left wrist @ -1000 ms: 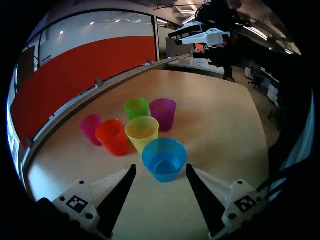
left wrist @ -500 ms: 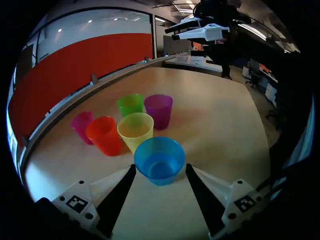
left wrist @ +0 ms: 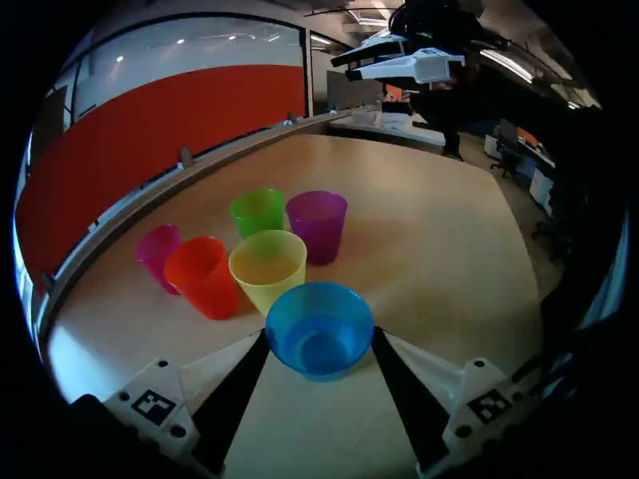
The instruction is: Pour water
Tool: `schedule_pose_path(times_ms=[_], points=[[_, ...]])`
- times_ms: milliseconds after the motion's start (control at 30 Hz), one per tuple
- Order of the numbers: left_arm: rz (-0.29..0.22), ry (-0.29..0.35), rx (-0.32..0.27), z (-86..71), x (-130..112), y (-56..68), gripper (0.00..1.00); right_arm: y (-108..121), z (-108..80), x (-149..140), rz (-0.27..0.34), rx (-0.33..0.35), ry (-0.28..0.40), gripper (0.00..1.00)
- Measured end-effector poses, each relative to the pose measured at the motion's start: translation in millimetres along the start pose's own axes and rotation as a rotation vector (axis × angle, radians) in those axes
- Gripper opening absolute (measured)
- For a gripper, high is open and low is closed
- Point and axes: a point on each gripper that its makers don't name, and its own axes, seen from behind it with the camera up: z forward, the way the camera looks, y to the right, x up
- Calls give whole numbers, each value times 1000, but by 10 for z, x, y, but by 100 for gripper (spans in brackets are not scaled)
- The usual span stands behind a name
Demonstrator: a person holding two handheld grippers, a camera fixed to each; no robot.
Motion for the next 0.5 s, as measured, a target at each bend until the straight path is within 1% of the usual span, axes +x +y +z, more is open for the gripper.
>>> schedule_pose_path(times_ms=[200, 500], points=[[2, 2, 2, 42, 6, 3, 92, -10, 8, -20, -4, 4, -2, 100], [-19, 10, 1, 70, 15, 6, 92, -10, 20, -38, -3, 4, -5, 100]])
